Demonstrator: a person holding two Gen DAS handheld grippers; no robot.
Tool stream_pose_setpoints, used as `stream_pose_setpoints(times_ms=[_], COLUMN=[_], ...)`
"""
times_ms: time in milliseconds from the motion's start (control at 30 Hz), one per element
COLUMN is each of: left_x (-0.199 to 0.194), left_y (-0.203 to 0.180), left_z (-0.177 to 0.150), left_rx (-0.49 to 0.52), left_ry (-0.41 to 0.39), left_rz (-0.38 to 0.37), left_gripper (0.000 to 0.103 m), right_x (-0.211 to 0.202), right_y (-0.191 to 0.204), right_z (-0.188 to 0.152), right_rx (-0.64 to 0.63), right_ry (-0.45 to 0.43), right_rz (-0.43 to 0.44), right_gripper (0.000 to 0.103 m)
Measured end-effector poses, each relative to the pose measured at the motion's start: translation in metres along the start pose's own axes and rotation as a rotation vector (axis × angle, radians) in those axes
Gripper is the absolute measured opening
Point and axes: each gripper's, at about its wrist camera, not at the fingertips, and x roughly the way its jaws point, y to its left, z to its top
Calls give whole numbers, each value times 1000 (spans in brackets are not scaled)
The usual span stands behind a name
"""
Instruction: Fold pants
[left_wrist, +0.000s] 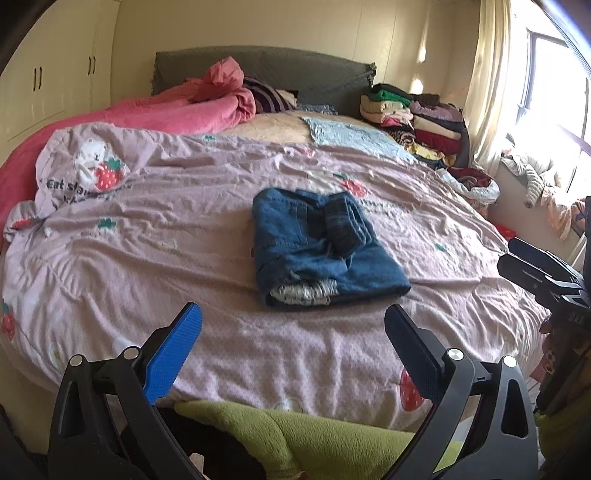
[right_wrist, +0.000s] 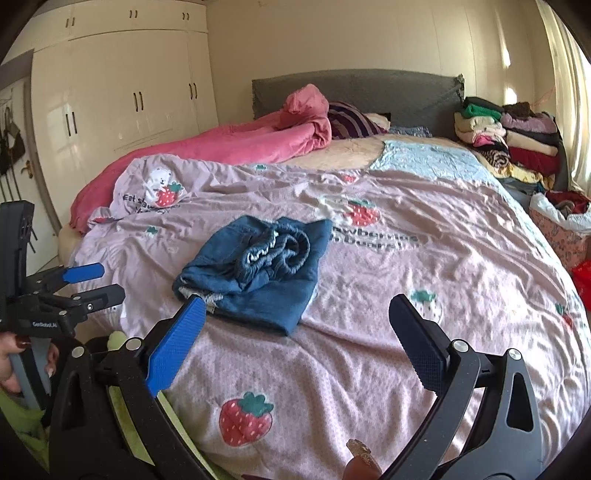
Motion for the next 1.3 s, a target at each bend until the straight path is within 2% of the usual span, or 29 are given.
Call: stream_pose_setpoints(times_ms=[300, 1300], left_x=[21, 22], left_y=[5, 14], left_z=[-18, -22], left_rx=[-31, -53], left_ry=[78, 94], left_rz=[13, 38], left_gripper=[99, 99], right_x=[28, 28], right_y=[-1, 6], right_z=[-30, -25], right_rx=[51, 23], right_ry=[120, 119], right_rz=[-12, -17], right_gripper=[94, 94])
